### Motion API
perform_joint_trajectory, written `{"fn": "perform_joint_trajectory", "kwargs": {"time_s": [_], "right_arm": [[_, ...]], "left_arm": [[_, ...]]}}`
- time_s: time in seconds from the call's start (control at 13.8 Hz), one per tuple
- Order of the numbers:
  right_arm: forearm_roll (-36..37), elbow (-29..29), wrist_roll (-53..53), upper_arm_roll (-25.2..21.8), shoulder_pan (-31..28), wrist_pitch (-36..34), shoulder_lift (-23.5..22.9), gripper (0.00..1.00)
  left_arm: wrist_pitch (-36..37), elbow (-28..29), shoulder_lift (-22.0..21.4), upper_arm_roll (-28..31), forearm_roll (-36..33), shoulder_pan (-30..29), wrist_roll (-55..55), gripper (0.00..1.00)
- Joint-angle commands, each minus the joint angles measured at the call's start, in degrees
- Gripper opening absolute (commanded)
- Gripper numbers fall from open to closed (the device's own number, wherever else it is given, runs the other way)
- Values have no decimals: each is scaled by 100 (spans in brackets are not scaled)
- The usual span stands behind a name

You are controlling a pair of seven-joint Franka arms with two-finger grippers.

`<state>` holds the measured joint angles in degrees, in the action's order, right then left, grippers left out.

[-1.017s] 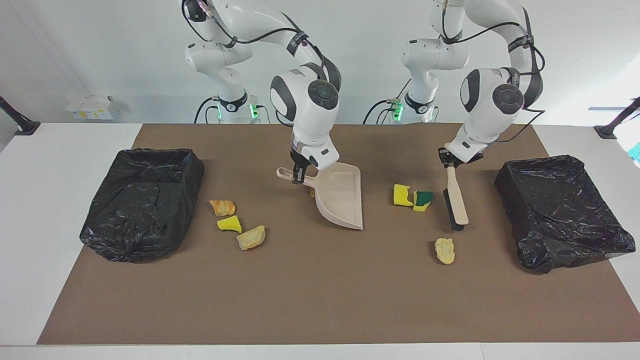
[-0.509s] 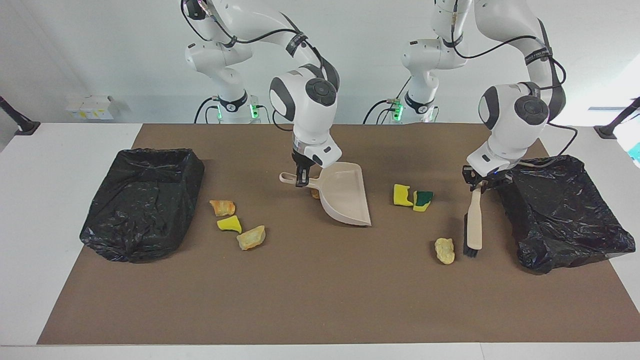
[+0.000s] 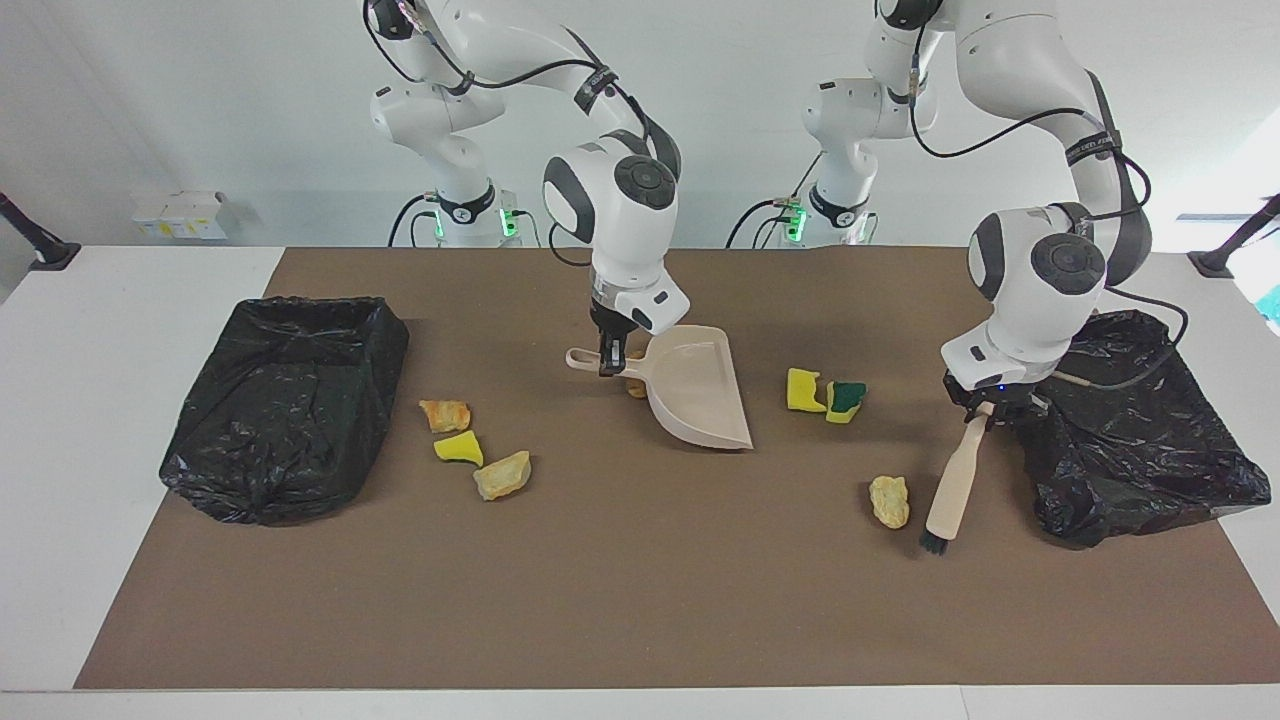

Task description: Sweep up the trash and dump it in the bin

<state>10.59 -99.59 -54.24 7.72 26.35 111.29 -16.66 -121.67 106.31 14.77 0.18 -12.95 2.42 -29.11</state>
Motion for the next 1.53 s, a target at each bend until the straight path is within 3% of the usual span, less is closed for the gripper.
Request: {"fn": "perform_joint_trajectory", "kwargs": {"time_s": [0.0,0.07,0.36,0.58,1.09,1.45], "right_arm": [[-257,72,184,10,2,382,-118,0],[-451,-50,238,10,-16,646,-118,0],[-471,-533,203,10,-33,657,13,0],[-444,-746,107,10,-68,657,110,0],[-409,-755,107,10,-68,649,119,0],[-409,-755,107,10,-77,649,119,0]], "left_arm": [[56,-410,307,-44,-112,31,-113,0],[39,-400,307,-53,-94,31,-147,0],[12,-383,334,-53,-103,48,-341,0],[143,-242,264,-53,-85,57,-1208,0],[1513,83,-105,-80,-50,355,-1282,0],[2173,434,-395,-80,212,706,-483,0]]}}
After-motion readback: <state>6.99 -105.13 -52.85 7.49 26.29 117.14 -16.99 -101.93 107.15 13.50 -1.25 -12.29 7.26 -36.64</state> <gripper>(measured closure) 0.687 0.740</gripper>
